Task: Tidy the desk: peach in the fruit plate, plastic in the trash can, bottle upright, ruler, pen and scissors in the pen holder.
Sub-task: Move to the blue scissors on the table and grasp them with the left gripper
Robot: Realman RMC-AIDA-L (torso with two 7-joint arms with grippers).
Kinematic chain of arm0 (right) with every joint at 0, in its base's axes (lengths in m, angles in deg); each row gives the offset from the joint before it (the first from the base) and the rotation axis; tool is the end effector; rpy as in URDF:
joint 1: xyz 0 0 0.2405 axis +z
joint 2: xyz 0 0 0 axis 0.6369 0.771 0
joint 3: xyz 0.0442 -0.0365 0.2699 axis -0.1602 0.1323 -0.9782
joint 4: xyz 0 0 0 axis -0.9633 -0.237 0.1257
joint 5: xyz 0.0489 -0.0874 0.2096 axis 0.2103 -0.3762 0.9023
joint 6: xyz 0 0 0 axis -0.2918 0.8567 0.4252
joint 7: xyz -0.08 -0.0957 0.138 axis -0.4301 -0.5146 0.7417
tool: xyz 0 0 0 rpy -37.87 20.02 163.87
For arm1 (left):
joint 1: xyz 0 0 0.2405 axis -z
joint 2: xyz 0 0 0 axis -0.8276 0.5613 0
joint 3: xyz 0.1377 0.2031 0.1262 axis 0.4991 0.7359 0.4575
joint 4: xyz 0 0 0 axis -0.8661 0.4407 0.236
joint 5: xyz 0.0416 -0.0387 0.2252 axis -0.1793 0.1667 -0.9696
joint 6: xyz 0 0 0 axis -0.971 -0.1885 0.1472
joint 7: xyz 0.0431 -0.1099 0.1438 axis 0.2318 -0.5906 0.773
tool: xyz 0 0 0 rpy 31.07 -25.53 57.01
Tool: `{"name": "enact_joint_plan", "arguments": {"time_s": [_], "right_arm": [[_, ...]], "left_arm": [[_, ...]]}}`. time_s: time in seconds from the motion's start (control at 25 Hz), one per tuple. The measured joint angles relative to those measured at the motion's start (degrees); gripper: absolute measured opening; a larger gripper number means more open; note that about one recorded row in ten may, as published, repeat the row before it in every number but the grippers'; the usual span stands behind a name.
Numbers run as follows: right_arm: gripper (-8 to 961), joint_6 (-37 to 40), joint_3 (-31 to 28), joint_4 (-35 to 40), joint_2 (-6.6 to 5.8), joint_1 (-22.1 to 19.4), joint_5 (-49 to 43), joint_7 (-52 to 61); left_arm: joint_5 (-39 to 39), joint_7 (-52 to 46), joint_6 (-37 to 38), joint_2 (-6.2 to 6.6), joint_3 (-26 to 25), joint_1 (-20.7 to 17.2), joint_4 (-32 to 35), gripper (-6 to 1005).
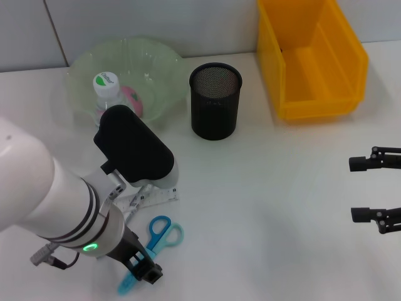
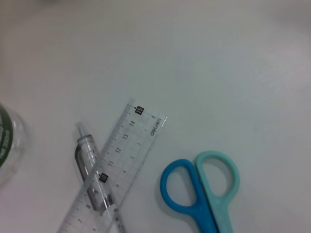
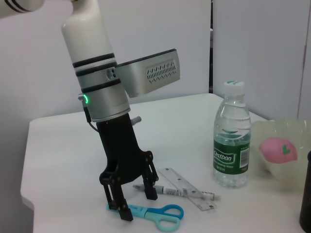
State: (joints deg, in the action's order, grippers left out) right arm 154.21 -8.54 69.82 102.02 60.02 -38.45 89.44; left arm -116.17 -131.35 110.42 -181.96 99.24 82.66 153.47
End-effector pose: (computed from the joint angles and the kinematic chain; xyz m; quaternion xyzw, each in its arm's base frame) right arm 0.3145 0.2922 0.0608 -0.9676 0.0883 0.1994 0.1269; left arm -0.1887 0.3091 -0.1346 -0.9218 -0.2402 0.2619 0.1551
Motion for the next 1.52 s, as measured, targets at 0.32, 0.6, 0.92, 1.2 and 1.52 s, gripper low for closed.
{"name": "enact_joint_plan", "arguments": {"time_s": [0.32, 0.6, 0.92, 1.2, 1.52], "right_arm": [[823, -0.8, 0.1, 0.0, -0.03, 0.2, -0.2, 0.1], [823, -0.9, -0.1, 0.0, -0.03, 0.2, -0.2, 0.1], [823, -0.9, 0.1, 0.1, -0.03, 0.2, -0.3, 0.3], [823, -0.9, 0.2, 0.2, 0.03, 0.3, -0.3, 0.3], [822, -0.9, 0.2, 0.2, 0.06, 0.4, -0.3, 0.3]], "left_arm": [[0.6, 0.0, 0.0, 0.0, -0.7, 0.6, 0.0, 698], [1.1, 0.0, 0.0, 0.0, -0.8, 1.1, -0.1, 696], [1.2, 0.0, 0.0, 0.0, -0.9, 1.2, -0.2, 692], [2.5, 0.0, 0.3, 0.0, -2.3, 1.2, -1.3, 681], [2.7, 0.0, 0.2, 0.0, -2.6, 1.1, -1.3, 668]]}}
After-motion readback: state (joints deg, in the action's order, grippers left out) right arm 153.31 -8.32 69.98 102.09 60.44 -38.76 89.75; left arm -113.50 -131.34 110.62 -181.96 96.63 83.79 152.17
